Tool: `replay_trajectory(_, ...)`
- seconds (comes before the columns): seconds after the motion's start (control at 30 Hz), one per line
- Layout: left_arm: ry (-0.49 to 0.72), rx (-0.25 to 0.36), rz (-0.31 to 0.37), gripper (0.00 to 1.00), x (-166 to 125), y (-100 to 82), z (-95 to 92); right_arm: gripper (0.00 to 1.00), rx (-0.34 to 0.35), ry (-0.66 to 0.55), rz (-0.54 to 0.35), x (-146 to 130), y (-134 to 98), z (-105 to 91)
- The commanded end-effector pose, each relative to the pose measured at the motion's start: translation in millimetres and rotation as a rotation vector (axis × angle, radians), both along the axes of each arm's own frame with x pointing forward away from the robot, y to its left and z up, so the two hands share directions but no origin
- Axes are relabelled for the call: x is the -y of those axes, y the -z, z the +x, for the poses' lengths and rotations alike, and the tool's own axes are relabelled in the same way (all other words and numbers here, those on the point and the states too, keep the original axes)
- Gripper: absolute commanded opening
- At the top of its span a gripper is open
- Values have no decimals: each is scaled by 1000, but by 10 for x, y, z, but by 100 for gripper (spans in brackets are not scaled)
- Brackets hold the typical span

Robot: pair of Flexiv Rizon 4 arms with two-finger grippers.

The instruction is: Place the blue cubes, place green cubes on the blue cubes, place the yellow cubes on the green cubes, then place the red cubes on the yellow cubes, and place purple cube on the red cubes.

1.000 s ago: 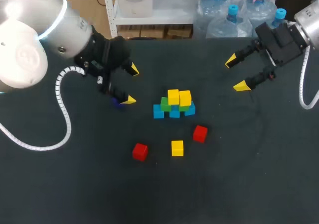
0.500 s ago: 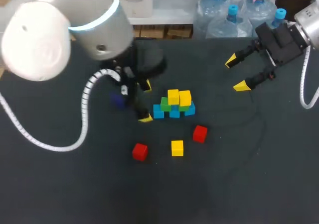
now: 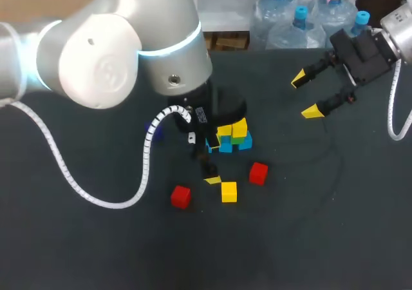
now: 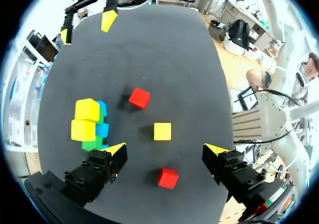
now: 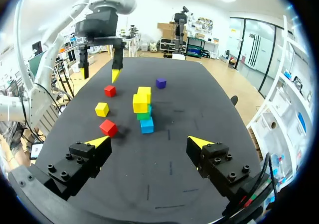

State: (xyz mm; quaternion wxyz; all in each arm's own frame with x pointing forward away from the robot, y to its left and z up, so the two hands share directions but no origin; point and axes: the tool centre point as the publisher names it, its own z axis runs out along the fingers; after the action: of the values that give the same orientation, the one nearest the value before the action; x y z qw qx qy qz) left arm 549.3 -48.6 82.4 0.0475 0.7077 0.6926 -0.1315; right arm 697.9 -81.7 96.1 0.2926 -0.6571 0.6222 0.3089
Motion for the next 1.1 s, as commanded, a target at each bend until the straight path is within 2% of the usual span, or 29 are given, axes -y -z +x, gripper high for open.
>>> replay_trajectory(0.03,34,-27,-42,100,16,97,29,100,0,-1,1,-2,2,4)
replay_trajectory(0.67,34,-27,-42,100,16,97,29,100,0,-1,1,-2,2,4)
replay_trajectory(0.8,46,4,24,100,160,87,130,100,0,-1,1,-2,2,4)
replay_trajectory(0.9,43,8,76,100,247,110,114,100,0,-1,1,-2,2,4)
replay_trajectory(1.0,41,4,85,100,290,141,74,100,0,-1,1,-2,2,4)
replay_trajectory(1.1,7,4,136,100,323,133,0,100,0,-1,1,-2,2,4)
